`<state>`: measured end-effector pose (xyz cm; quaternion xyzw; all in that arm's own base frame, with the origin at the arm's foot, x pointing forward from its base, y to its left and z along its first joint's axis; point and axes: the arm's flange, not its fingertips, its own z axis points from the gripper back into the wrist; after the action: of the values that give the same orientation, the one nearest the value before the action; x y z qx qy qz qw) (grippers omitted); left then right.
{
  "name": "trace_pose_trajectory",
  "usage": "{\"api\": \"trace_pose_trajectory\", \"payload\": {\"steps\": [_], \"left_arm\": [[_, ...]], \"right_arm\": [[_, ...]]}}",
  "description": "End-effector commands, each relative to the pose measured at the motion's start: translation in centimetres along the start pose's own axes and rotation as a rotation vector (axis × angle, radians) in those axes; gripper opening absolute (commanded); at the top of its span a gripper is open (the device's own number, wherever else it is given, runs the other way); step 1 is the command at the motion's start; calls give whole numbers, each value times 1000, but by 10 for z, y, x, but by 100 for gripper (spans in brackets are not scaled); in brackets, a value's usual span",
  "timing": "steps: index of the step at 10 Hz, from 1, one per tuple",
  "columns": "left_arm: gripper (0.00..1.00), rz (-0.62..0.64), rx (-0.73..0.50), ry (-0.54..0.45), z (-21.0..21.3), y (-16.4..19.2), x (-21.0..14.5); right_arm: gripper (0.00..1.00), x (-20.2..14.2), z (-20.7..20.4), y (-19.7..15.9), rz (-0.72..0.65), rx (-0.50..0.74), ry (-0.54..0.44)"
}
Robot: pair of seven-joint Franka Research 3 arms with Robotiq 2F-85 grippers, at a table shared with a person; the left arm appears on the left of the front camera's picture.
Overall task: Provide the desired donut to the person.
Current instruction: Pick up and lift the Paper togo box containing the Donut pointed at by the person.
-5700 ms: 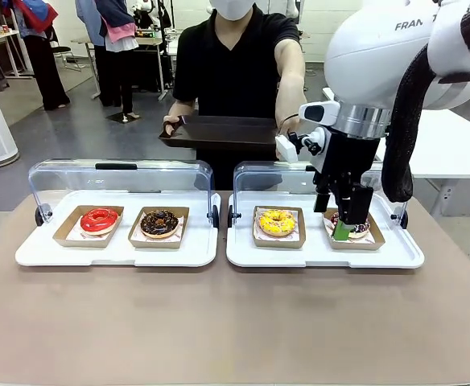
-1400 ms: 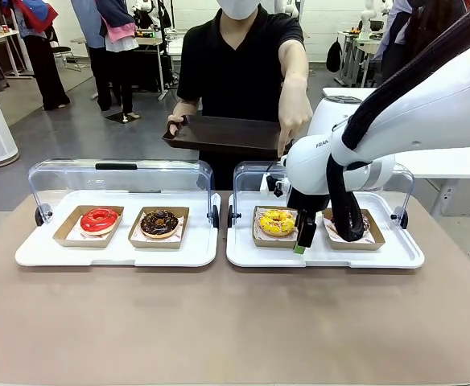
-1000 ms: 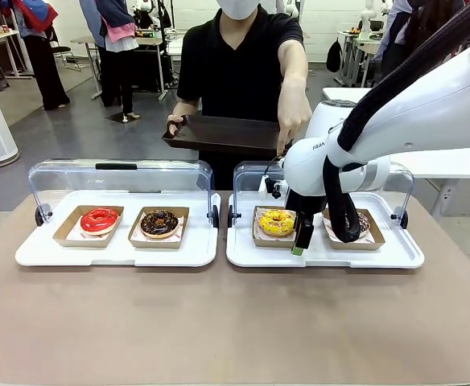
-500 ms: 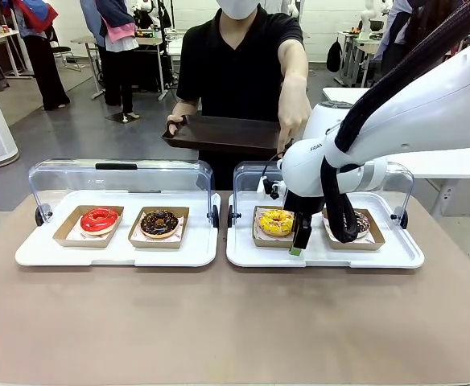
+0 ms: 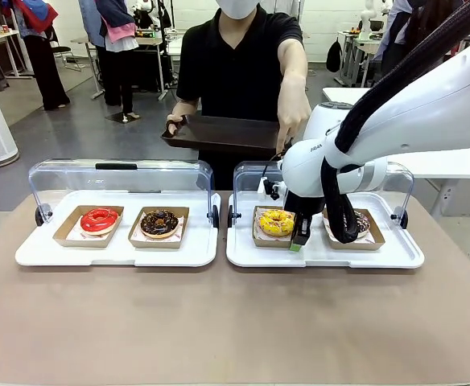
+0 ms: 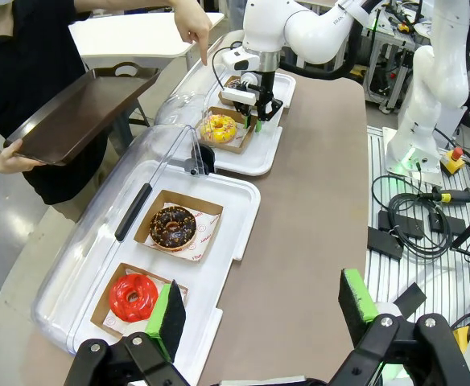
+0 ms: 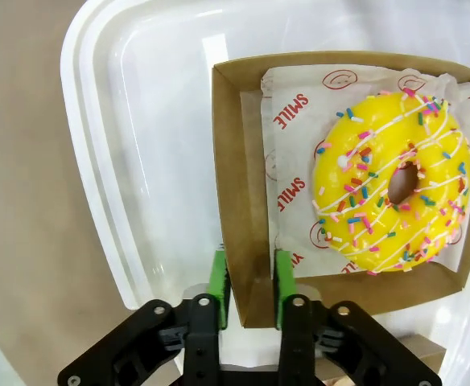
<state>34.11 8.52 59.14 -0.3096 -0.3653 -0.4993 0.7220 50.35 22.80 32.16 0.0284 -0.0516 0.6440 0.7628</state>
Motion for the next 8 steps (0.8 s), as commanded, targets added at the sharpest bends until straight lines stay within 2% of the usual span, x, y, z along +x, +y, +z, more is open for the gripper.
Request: {"api": "trace_pose_trajectory", "payload": {"steps": [1, 5, 8], "left_arm": [[100, 3, -10, -1, 2, 0, 1], [100, 3, -10, -1, 2, 0, 1], [100, 3, -10, -1, 2, 0, 1]], "right_arm": [[0, 2, -6, -6, -7, -8, 31], [0, 7, 0, 1, 20, -2, 40], [0, 26, 39, 41, 80, 39, 85]]}}
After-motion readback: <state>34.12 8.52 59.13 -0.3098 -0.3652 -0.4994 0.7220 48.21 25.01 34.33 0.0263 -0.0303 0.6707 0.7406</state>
